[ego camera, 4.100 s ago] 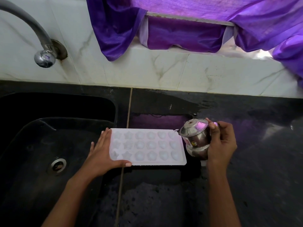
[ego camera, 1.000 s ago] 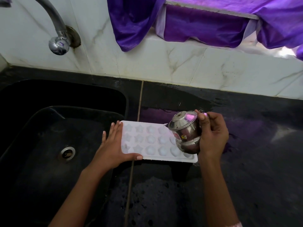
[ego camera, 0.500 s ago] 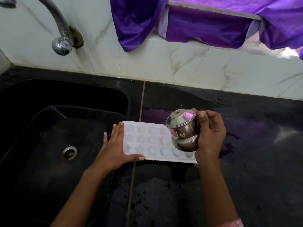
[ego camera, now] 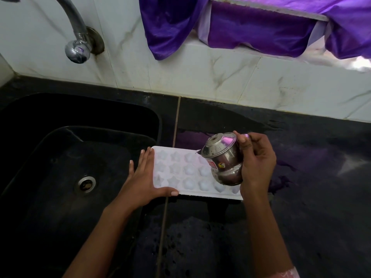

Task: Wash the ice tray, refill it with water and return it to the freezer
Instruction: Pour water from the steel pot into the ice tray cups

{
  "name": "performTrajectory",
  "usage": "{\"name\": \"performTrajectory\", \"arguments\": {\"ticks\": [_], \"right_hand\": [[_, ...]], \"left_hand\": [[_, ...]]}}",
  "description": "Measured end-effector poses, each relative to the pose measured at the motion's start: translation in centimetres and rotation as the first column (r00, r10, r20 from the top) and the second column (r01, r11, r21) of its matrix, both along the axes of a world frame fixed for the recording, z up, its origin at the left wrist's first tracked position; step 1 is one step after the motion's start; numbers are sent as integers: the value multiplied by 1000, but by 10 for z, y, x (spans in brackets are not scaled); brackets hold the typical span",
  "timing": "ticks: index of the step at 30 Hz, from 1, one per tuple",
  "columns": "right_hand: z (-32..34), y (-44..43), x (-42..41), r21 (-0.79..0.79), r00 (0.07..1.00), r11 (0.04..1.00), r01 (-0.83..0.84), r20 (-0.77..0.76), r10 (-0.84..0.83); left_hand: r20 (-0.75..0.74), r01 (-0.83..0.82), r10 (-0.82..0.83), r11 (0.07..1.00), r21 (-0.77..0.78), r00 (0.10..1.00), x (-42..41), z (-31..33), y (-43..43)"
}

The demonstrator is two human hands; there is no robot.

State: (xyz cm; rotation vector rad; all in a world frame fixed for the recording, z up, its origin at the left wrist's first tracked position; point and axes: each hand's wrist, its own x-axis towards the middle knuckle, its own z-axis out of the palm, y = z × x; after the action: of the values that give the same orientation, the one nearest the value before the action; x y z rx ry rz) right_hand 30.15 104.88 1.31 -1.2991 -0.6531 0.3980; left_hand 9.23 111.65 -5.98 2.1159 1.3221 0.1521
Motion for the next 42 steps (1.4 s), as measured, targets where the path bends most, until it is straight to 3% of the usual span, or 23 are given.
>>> {"name": "performTrajectory", "arguments": {"ticks": [8,23,42], "right_hand": [[1,1,1,-6,1000,1000,1,26,0],[-1,8,-8,52,987,998,-26,-157,34],[-4,20,-18,7,991,993,-118,-66,119]], "left_hand": [[9,8,-8,1000,5,1000,0,2,0],[20,19,-19,1000,-4,1000,0,2,0],[45,4,-6,999,44,999,-1,0,-1]]}}
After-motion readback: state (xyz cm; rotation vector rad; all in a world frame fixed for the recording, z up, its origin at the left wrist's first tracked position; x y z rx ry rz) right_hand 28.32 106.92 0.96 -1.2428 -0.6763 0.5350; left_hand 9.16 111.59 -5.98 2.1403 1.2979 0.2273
